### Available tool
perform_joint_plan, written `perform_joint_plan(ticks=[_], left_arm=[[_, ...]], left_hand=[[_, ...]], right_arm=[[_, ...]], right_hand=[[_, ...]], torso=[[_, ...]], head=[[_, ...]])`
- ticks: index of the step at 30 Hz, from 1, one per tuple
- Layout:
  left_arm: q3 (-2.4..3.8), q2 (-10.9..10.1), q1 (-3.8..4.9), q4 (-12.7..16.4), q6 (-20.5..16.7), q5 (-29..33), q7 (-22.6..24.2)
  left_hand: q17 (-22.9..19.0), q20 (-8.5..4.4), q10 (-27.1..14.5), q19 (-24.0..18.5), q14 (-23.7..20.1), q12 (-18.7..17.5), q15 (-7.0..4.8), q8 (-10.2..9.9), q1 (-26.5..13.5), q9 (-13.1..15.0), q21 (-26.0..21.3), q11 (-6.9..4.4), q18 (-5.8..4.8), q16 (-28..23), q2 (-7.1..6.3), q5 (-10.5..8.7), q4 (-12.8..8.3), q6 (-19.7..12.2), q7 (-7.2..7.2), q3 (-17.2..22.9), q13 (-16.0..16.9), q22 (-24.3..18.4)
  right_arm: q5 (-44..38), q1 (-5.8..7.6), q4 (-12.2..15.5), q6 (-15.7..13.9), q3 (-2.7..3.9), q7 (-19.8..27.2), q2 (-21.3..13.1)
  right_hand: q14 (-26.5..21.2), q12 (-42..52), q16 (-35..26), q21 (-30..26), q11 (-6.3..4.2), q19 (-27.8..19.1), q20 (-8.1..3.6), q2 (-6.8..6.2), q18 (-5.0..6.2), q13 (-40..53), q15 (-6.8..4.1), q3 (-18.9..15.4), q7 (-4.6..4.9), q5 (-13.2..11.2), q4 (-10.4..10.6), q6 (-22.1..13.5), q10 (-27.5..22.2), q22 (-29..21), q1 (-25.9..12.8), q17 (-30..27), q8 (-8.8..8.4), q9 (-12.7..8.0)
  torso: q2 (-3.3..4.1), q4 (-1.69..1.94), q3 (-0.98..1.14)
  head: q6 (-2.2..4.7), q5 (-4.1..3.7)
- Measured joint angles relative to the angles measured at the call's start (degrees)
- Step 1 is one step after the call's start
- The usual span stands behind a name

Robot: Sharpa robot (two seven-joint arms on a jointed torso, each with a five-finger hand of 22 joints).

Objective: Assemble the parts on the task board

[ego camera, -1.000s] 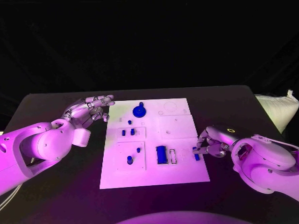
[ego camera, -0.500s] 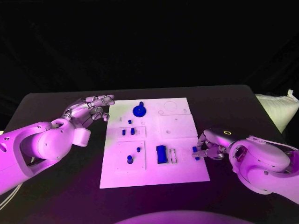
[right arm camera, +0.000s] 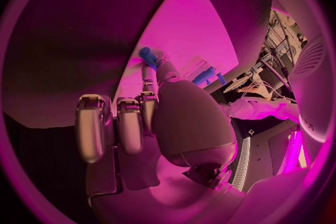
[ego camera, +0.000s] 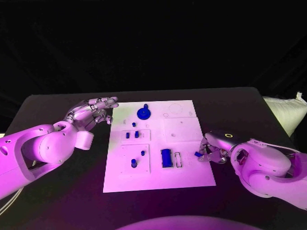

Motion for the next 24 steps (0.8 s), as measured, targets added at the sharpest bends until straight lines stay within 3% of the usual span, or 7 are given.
perform_joint_plan(ticks=[8, 12, 17, 20, 24], left_arm=[[-0.01, 0.0, -0.01, 0.02, 0.01, -0.04, -0.02], [-0.01, -0.04, -0.01, 0.02, 0.01, -0.06, -0.04], [-0.01, -0.05, -0.01, 0.04, 0.01, -0.07, -0.05], [-0.01, -0.05, -0.01, 0.04, 0.01, -0.08, -0.06], [-0.01, -0.08, -0.01, 0.04, 0.01, -0.09, -0.07]], left_hand=[[-0.02, 0.0, 0.0, 0.0, 0.0, 0.21, 0.0, 0.0, 0.0, 0.0, 0.0, 0.0, -0.01, 0.0, 0.0, 0.0, 0.0, 0.0, 0.0, 0.0, 0.0, 0.0], [-0.12, 0.0, -0.21, 0.0, 0.0, 0.42, 0.0, 0.0, 0.0, 0.0, 0.0, -0.2, 0.0, 0.0, 0.0, 0.0, 0.0, 0.0, 0.0, 0.0, 0.0, 0.0], [-0.12, 0.0, -0.21, 0.0, 0.0, 0.42, 0.0, 0.0, 0.0, 0.0, 0.0, -0.21, 0.0, 0.0, 0.0, 0.0, 0.0, 0.0, 0.0, 0.0, 0.05, 0.0], [-0.12, 0.0, -0.21, 0.0, 0.0, 0.42, 0.0, 0.0, 0.01, 0.0, -0.19, -0.2, 0.0, 0.0, 0.01, 0.0, 0.0, 0.0, 0.0, 0.0, 0.05, -0.02], [-0.12, 0.0, -0.2, 0.0, 0.0, 0.42, 0.0, 0.0, 0.22, 0.0, -0.33, -0.2, 0.0, 0.0, 0.23, 0.0, 0.0, 0.0, 0.0, 0.0, 0.04, -0.1]], right_arm=[[-4.69, -0.49, -0.01, 2.32, 0.44, 0.03, 1.45], [-5.94, -0.61, 0.08, 2.74, 0.49, 0.1, 1.76], [-6.06, -0.78, 0.26, 2.34, 0.43, 0.11, 1.8], [-5.54, -0.91, 0.42, 1.55, 0.34, 0.09, 1.71], [-4.28, -1.04, 0.62, 0.37, 0.28, -0.03, 1.49]], right_hand=[[0.0, -0.27, 0.0, 0.0, 0.0, 0.0, 0.0, -0.58, 0.0, 0.97, 0.0, 2.84, 0.09, -0.42, -1.96, 0.49, 0.0, 0.02, 0.58, -0.01, -1.01, -0.83], [0.0, -0.37, 0.0, 0.0, 0.0, 0.0, 0.0, -0.58, 0.0, 0.99, 0.0, 4.89, 0.3, 2.56, -2.32, 0.7, 0.0, 0.04, 0.58, -0.01, -1.35, -1.18], [0.0, -0.13, 0.21, 0.27, 0.0, 0.0, 0.0, 1.03, 0.0, 0.27, 0.0, 8.61, 0.18, 4.07, -1.43, 0.81, 0.0, 0.04, -1.03, -0.01, -1.89, -1.36], [0.0, 0.03, 0.23, 0.27, 0.0, 0.0, 0.0, 1.17, 0.0, -1.5, 0.0, 12.67, 0.31, 4.27, -0.78, 1.03, 0.0, 0.04, -1.17, -0.01, -2.38, -1.55], [0.0, 0.11, 0.23, 0.27, 0.0, 0.0, 0.0, 1.23, 0.0, -2.22, 0.0, 15.08, 0.34, 4.27, -0.66, 1.06, 0.0, 0.03, -1.28, 0.01, -2.97, -1.78]], torso=[[-0.01, 0.04, -0.01], [-0.01, 0.03, 0.0], [-0.02, 0.0, 0.01], [-0.02, 0.01, 0.03], [-0.02, 0.03, 0.04]], head=[[-0.15, 0.05], [-0.18, 0.12], [-0.18, 0.16], [-0.18, 0.14], [-0.2, 0.13]])
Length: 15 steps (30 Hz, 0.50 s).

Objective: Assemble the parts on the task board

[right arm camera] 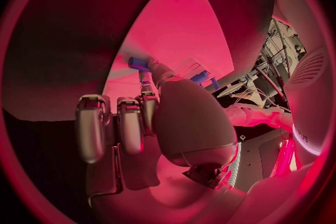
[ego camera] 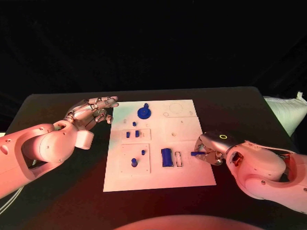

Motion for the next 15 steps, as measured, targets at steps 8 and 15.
perform_joint_plan(ticks=[8, 15], left_arm=[[0.0, -0.01, -0.01, 0.02, 0.0, -0.14, -0.03], [-0.01, -0.03, -0.01, 0.04, 0.0, -0.26, -0.05]], left_hand=[[0.0, 0.0, 0.0, 0.0, 0.0, 0.0, 0.0, 0.0, 0.0, 0.0, 0.0, 0.0, 0.0, 0.0, 0.0, 0.0, 0.0, 0.0, 0.0, 0.0, 0.0, 0.0], [0.01, 0.0, 0.0, 0.0, 0.0, 0.0, 0.0, 0.0, 0.0, 0.0, 0.0, 0.0, 0.0, 0.0, 0.0, 0.0, 0.0, 0.0, 0.0, 0.0, -0.01, 0.0]], right_arm=[[5.37, -0.35, 0.95, -3.65, -0.23, -0.35, -0.31], [9.99, -0.47, 1.94, -7.34, -0.35, -0.68, -0.36]], right_hand=[[0.01, -0.11, 0.0, 0.0, -0.2, 0.0, 0.0, -2.29, 0.0, -6.78, -0.01, 6.56, 0.3, -1.06, 0.08, 0.3, 0.21, 0.0, -4.39, 0.03, 0.0, -0.14], [0.01, 0.07, 0.0, 0.0, -0.21, 0.0, 0.0, -4.05, 0.01, -6.48, -0.01, 8.25, 0.28, -3.01, -0.23, 0.37, 0.23, -0.01, -6.62, 0.02, 0.02, -0.1]], torso=[[0.01, 0.01, -0.03], [0.01, -0.02, -0.05]], head=[[-0.05, 0.17], [-0.04, 0.22]])
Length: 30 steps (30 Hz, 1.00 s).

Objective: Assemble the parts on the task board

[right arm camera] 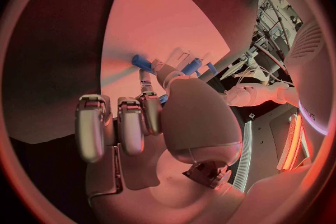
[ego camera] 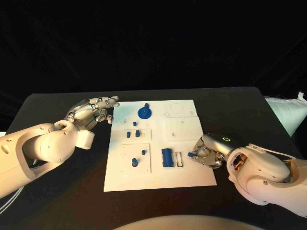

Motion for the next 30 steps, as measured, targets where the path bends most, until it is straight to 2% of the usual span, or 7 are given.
perform_joint_plan(ticks=[4, 8, 16, 21, 24, 30], left_arm=[[0.0, -0.02, 0.0, 0.02, 0.0, -0.04, -0.01], [0.0, -0.03, 0.0, 0.04, 0.01, -0.07, -0.02], [0.0, -0.02, 0.0, 0.07, 0.04, -0.11, -0.06], [0.0, 0.01, 0.0, 0.1, 0.08, -0.13, -0.1], [0.0, 0.01, -0.01, 0.11, 0.1, -0.14, -0.13], [-0.01, 0.01, -0.01, 0.16, 0.14, -0.15, -0.18]], left_hand=[[0.0, 0.0, 0.0, 0.0, 0.0, 0.0, 0.0, 0.0, 0.0, 0.0, 0.0, 0.0, 0.0, 0.0, 0.0, 0.0, 0.0, 0.0, 0.0, 0.0, 0.0, 0.0], [0.0, 0.0, 0.0, 0.0, 0.0, 0.0, 0.0, 0.0, 0.0, 0.0, 0.0, 0.0, 0.0, 0.0, 0.0, 0.0, 0.0, 0.0, 0.0, 0.0, 0.0, 0.0], [0.0, 0.0, 0.0, 0.0, 0.0, 0.0, 0.0, 0.0, 0.0, 0.0, 0.0, 0.0, 0.0, 0.0, 0.0, 0.0, 0.0, 0.0, 0.0, 0.0, -0.01, 0.01], [-0.03, 0.0, -0.11, 0.0, 0.0, 0.0, 0.0, 0.0, 0.0, 0.0, 0.0, 0.11, 0.0, 0.0, 0.0, 0.0, 0.0, 0.0, 0.0, 0.0, -0.01, -0.02], [-0.19, -0.21, -0.2, -0.21, -0.15, 0.0, -0.15, 0.0, 0.0, 0.0, 0.0, 0.21, 0.0, 0.0, 0.0, 0.0, -0.16, 0.0, 0.0, -0.16, -0.01, -0.15], [-0.19, -0.21, -0.2, -0.21, -0.15, 0.0, -0.15, 0.0, 0.0, 0.0, 0.01, 0.21, 0.0, 0.0, 0.0, 0.0, -0.16, 0.0, 0.0, -0.16, -0.02, -0.14]], right_arm=[[1.91, 0.02, 0.55, -2.03, 0.04, -0.11, 0.18], [3.41, 0.03, 0.8, -3.52, 0.05, -0.22, 0.52], [6.88, 0.04, 0.16, -4.46, 0.06, -0.54, 1.71], [8.78, 0.04, -0.55, -4.2, 0.06, -0.71, 2.89], [9.54, 0.04, -0.92, -3.91, 0.06, -0.79, 3.48], [10.95, 0.04, -1.61, -3.17, 0.06, -0.95, 4.59]], right_hand=[[0.0, 0.35, 0.23, 0.22, -0.11, 0.0, 0.0, -0.71, -0.01, 0.0, 0.0, -0.32, -0.19, -0.33, 0.8, 0.57, 0.12, 0.0, -1.18, 0.0, 0.17, 0.1], [0.0, 0.83, 0.23, 0.44, -0.27, 0.0, 0.0, -1.31, 0.0, -0.01, -0.01, -1.14, -0.79, -0.29, 2.09, 1.58, 0.33, -0.01, -3.24, -0.01, 0.2, 0.9], [-0.01, 1.3, 0.45, 0.72, -0.55, 0.0, 0.0, -2.31, 0.0, -0.01, -0.01, -3.26, -1.47, 5.35, 4.22, 2.88, 0.26, -0.01, -5.75, -0.01, 0.46, 1.32], [0.0, 1.51, 0.45, 0.72, -0.59, 0.0, -0.44, -2.36, 0.0, -0.01, -0.41, -4.32, -1.7, 8.08, 4.56, 3.71, 0.22, -0.02, -6.28, -0.01, 1.09, 1.71], [0.0, 1.84, 0.67, 1.06, -0.79, 0.0, -0.44, -2.36, 0.0, -0.02, -0.42, -4.77, -1.86, 8.92, 4.73, 3.88, 0.02, -0.02, -6.28, -0.01, 1.29, 2.07], [0.0, 1.84, 0.67, 1.07, -0.82, 0.0, -0.44, -2.36, 0.0, -0.02, -0.41, -4.77, -1.87, 9.0, 4.73, 3.89, -0.03, -0.02, -6.28, -0.02, 1.3, 2.14]], torso=[[0.01, -0.01, 0.01], [0.02, -0.03, 0.01], [0.02, -0.01, -0.01], [0.02, -0.02, -0.01], [0.02, -0.02, -0.01], [0.01, -0.01, -0.02]], head=[[0.0, 0.03], [-0.1, 0.07], [-0.2, 0.05], [-0.23, 0.06], [-0.23, 0.09], [-0.27, 0.09]])
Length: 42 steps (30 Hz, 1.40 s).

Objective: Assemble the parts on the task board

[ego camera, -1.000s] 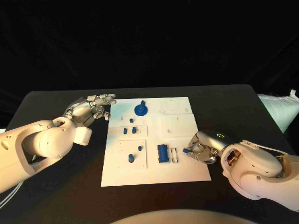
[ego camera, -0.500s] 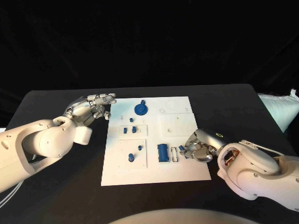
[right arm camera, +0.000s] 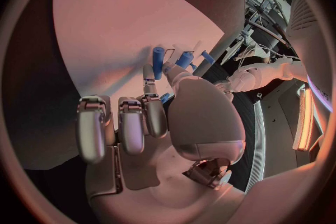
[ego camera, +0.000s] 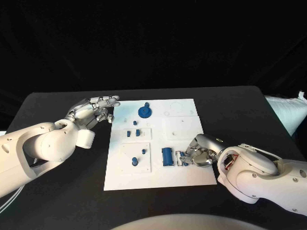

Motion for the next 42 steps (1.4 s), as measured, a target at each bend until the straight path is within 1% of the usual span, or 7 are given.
perform_joint_plan(ticks=[15, 22, 23, 26, 29, 37, 42], left_arm=[[0.0, -0.02, 0.0, 0.02, 0.05, -0.02, -0.07], [0.0, -0.03, 0.0, 0.02, 0.06, -0.02, -0.1], [0.0, -0.03, 0.0, 0.02, 0.07, -0.02, -0.1], [0.0, -0.04, 0.0, 0.02, 0.07, -0.03, -0.12], [0.0, -0.04, 0.0, 0.02, 0.08, -0.03, -0.13], [0.0, -0.04, 0.0, 0.01, 0.13, -0.03, -0.18], [0.0, -0.01, 0.0, 0.01, 0.18, -0.04, -0.22]], left_hand=[[0.0, 0.0, 0.0, 0.0, 0.0, 0.0, 0.0, 0.0, 0.0, 0.0, 0.0, 0.0, 0.0, 0.0, 0.0, 0.0, 0.0, 0.0, 0.0, 0.0, 0.04, 0.0], [0.01, 0.0, 0.0, 0.0, 0.03, 0.0, 0.03, 0.0, 0.0, 0.0, 0.0, 0.0, 0.0, 0.0, 0.0, 0.0, 0.0, 0.0, 0.0, 0.0, 0.04, 0.01], [0.01, 0.0, 0.0, 0.0, 0.03, 0.0, 0.04, 0.0, 0.0, 0.0, 0.0, 0.0, 0.0, 0.0, 0.0, 0.0, 0.0, 0.0, 0.0, 0.0, 0.04, 0.01], [0.01, 0.0, 0.0, 0.0, 0.04, 0.0, 0.03, 0.0, 0.0, 0.0, 0.0, 0.0, 0.0, 0.0, 0.0, 0.0, 0.0, 0.0, 0.0, 0.0, 0.04, 0.01], [0.01, 0.0, 0.0, 0.0, 0.04, 0.0, 0.04, 0.0, 0.0, 0.0, 0.0, 0.0, 0.0, 0.0, 0.0, 0.0, 0.0, 0.0, 0.0, 0.0, 0.04, 0.01], [0.01, 0.0, 0.0, 0.0, 0.04, 0.0, 0.04, 0.0, 0.0, 0.0, 0.0, 0.0, 0.0, 0.0, 0.0, 0.0, 0.0, 0.0, 0.0, 0.0, 0.03, 0.01], [-0.17, 0.21, 0.0, -0.2, -0.16, 0.31, 0.24, 0.0, 0.0, 0.0, -0.23, 0.0, 0.0, 0.0, 0.0, 0.23, 0.0, 0.0, 0.0, 0.0, 0.03, -0.07]], right_arm=[[0.79, 0.05, -0.3, 0.01, 0.05, -0.36, 1.27], [0.81, 0.07, -0.26, -0.13, 0.08, -0.37, 1.41], [0.81, 0.08, -0.23, -0.17, 0.08, -0.37, 1.43], [0.81, 0.08, -0.16, -0.26, 0.09, -0.36, 1.45], [0.82, 0.04, -0.01, -0.33, 0.11, -0.33, 1.45], [1.27, 0.06, 0.42, -0.3, 0.41, -0.31, 1.57], [1.71, 0.18, 0.17, 0.21, 0.49, -0.31, 1.65]], right_hand=[[0.0, 0.0, 0.0, 0.0, 0.01, 0.0, 0.0, 0.0, 0.0, -0.01, 0.0, -0.39, 0.0, 0.39, 0.09, 0.0, 0.0, 0.02, 0.0, -0.01, 0.01, 0.06], [0.0, 0.21, 0.0, 0.0, -0.2, 0.0, 0.01, 0.44, 0.01, -0.01, 0.0, -0.94, -0.22, 1.0, 0.32, 0.21, 0.2, 0.04, -0.44, -0.01, 0.25, 0.35], [-0.2, 0.22, 0.0, 0.0, -0.2, -0.03, -0.03, 0.44, 0.0, -0.01, -0.2, -0.94, -0.22, 1.29, 0.32, 0.21, 0.2, 0.04, -0.44, -0.01, 0.25, 0.4], [-0.21, 0.22, 0.0, 0.0, -0.2, -0.05, -0.37, 0.44, 0.0, -0.01, -0.2, -0.94, -0.22, 1.33, 0.32, 0.21, 0.2, 0.03, -0.44, -0.01, 0.25, 0.49], [-0.09, 0.22, 0.0, 0.0, -0.19, 0.0, -0.41, 0.44, 0.01, -0.02, -0.33, -0.94, -0.22, 1.56, 0.32, 0.21, 0.21, 0.03, -0.44, -0.01, 0.25, 0.59], [0.0, 0.22, -0.01, -0.01, -0.19, 0.0, -0.41, 0.46, 0.0, -0.02, -0.41, -1.45, -0.47, 1.56, 0.51, 0.46, 0.2, 0.03, -0.46, -0.02, 0.6, 0.84], [0.0, 0.22, -0.01, -0.01, -0.19, 0.0, -0.41, 1.19, 0.01, -0.02, -0.41, -2.31, -0.5, 1.56, 1.36, 0.49, 0.2, 0.02, -1.19, -0.02, 0.66, 1.17]], torso=[[-0.01, 0.01, 0.04], [0.0, 0.0, 0.06], [0.0, 0.0, 0.06], [0.0, 0.01, 0.06], [0.0, 0.0, 0.06], [0.0, -0.02, 0.05], [0.0, 0.01, 0.04]], head=[[-0.03, 0.26], [-0.18, 0.35], [-0.18, 0.38], [-0.2, 0.43], [-0.21, 0.49], [-0.2, 0.51], [-0.17, 0.51]])
